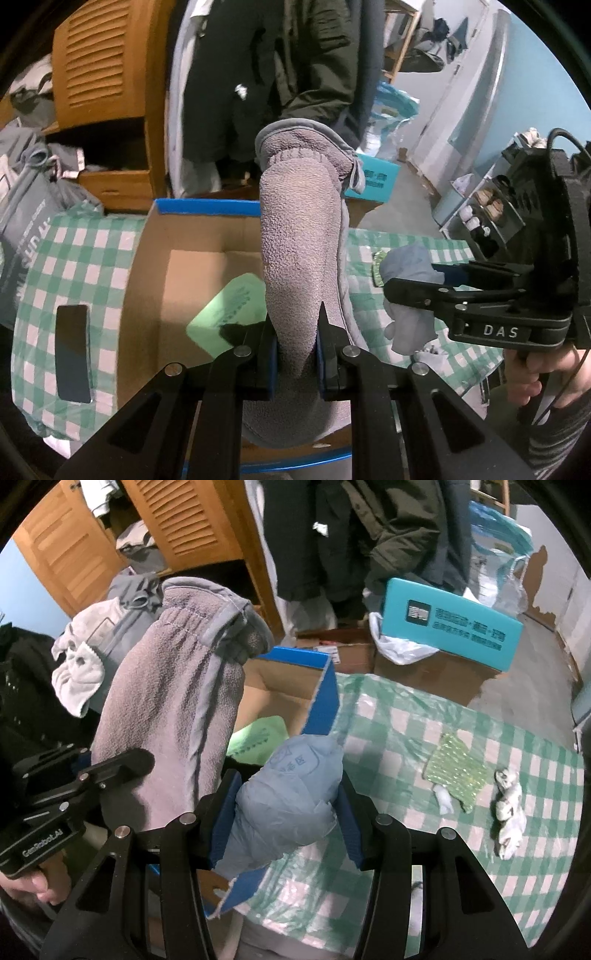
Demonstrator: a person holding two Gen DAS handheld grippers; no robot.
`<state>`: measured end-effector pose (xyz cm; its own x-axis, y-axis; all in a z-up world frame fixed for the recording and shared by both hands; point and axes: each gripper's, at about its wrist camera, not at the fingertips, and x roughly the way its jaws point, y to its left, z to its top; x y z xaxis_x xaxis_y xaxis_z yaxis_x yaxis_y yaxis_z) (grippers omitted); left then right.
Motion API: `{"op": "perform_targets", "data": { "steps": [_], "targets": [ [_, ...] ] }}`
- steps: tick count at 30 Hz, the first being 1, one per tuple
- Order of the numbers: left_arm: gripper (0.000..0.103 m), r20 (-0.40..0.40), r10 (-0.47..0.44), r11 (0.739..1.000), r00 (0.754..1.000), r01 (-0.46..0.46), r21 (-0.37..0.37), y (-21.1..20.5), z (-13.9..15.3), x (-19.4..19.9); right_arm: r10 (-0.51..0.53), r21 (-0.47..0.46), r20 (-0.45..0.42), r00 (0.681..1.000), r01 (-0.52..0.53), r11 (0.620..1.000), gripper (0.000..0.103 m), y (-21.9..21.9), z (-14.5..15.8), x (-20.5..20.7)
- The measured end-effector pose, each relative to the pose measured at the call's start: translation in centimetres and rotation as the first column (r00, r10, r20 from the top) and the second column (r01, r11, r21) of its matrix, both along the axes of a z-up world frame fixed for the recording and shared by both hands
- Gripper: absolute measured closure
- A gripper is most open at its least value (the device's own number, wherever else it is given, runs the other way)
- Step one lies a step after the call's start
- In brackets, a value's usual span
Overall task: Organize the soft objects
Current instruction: 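Lift and carry the grey towel and pale blue bag over the cardboard box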
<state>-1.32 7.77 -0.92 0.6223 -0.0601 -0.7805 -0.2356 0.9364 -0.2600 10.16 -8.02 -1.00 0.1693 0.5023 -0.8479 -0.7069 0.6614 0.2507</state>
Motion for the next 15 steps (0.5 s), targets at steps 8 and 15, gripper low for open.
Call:
{"op": "perform_targets", "data": {
  "steps": [8,15],
  "targets": [
    [0.088,-0.039,0.058,0.998,0.998,-0.058,-0.004,2.8,-1.4,-0.7,0.062,-0.025,-0.011,0.998,-0.063,0.998,0.053,3.2,-0.9,-1.2],
    [0.087,-0.081,0.083,0.997,0.993,-0.083,-0.004,4.4,-3.0,-0.9,0.123,-0.051,-0.025,0.992,-0.124,0.991,0.053,5.9,-2.0,-2.3]
  ]
}}
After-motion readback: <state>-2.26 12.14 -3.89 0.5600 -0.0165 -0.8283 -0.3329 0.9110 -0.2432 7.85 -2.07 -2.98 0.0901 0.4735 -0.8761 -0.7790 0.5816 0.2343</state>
